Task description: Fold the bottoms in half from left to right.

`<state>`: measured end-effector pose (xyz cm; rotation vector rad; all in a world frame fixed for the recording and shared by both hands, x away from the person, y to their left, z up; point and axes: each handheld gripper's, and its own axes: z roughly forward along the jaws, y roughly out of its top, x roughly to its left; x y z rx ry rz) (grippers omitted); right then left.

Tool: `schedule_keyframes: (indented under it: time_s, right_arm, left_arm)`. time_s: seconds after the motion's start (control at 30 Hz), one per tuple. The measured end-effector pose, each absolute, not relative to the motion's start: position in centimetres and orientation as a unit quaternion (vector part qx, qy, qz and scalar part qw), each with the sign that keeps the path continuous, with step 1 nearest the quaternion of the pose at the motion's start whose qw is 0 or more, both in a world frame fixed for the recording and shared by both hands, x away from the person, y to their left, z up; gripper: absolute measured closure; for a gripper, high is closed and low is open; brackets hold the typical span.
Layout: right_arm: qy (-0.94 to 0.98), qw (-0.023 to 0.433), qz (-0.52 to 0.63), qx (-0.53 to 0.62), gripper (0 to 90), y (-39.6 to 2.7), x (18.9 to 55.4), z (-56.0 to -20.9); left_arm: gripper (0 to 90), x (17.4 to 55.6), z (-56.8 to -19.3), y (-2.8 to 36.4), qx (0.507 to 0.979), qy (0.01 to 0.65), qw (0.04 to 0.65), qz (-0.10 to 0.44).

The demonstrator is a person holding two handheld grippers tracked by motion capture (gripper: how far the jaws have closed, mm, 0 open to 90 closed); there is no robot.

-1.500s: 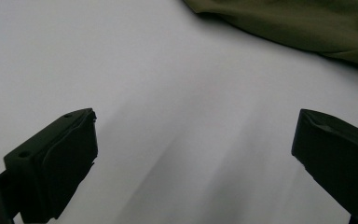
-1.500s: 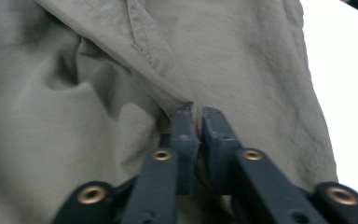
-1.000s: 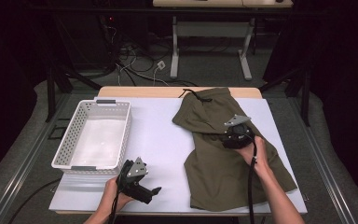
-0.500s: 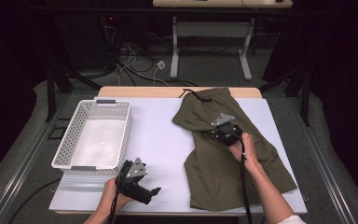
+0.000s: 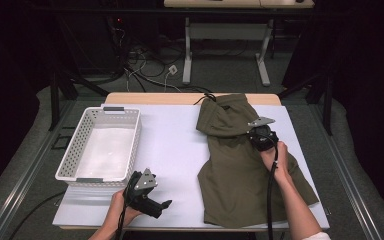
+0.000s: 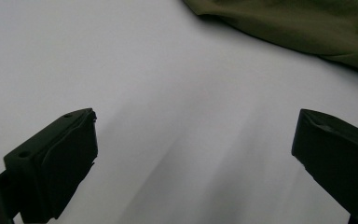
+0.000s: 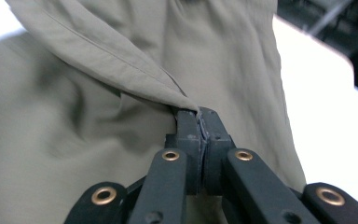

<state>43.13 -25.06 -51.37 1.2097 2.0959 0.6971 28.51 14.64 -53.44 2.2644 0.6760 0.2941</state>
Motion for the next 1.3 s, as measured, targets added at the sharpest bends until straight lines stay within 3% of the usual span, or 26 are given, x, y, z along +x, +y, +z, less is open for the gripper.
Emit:
schedule_keyframes:
  time_s: [0.13, 0.43, 0.63, 0.93, 1.03, 1.1, 1.13, 1.17, 1.3]
  right_arm:
    - [0.807, 0.281, 0.244, 0.458, 87.3, -25.5, 43.6, -52.6]
    - [0.823, 0.289, 0.262, 0.412, 49.3, -24.1, 42.8, -51.3]
    - [0.837, 0.283, 0.276, 0.378, 40.7, -22.8, 42.5, -51.0]
    - [0.855, 0.284, 0.252, 0.354, 42.4, -21.4, 43.0, -51.9]
    - [0.857, 0.289, 0.239, 0.354, 52.5, -21.2, 43.2, -52.3]
    - [0.853, 0.299, 0.239, 0.355, 65.3, -21.2, 43.2, -52.5]
    - [0.853, 0.299, 0.239, 0.355, 65.3, -21.2, 43.2, -52.5]
    - [0.847, 0.305, 0.249, 0.358, 76.4, -21.2, 43.1, -52.5]
    - [0.833, 0.320, 0.268, 0.364, 86.7, -21.5, 42.9, -51.9]
  left_arm:
    - [0.0, 28.5, -53.5, 14.6, 0.884, 0.263, 0.370, 0.115]
    - [0.0, 28.5, -53.5, 14.6, 0.884, 0.261, 0.371, 0.115]
    - [0.0, 28.4, -53.5, 14.5, 0.884, 0.261, 0.370, 0.116]
    - [0.0, 28.4, -53.5, 14.4, 0.885, 0.260, 0.368, 0.115]
    - [0.0, 28.4, -53.5, 14.4, 0.885, 0.261, 0.368, 0.113]
    - [0.0, 28.4, -53.5, 14.4, 0.885, 0.260, 0.369, 0.114]
    - [0.0, 28.4, -53.5, 14.4, 0.885, 0.260, 0.369, 0.114]
    - [0.0, 28.4, -53.5, 14.4, 0.885, 0.261, 0.369, 0.115]
    - [0.0, 28.4, -53.5, 14.4, 0.885, 0.262, 0.368, 0.115]
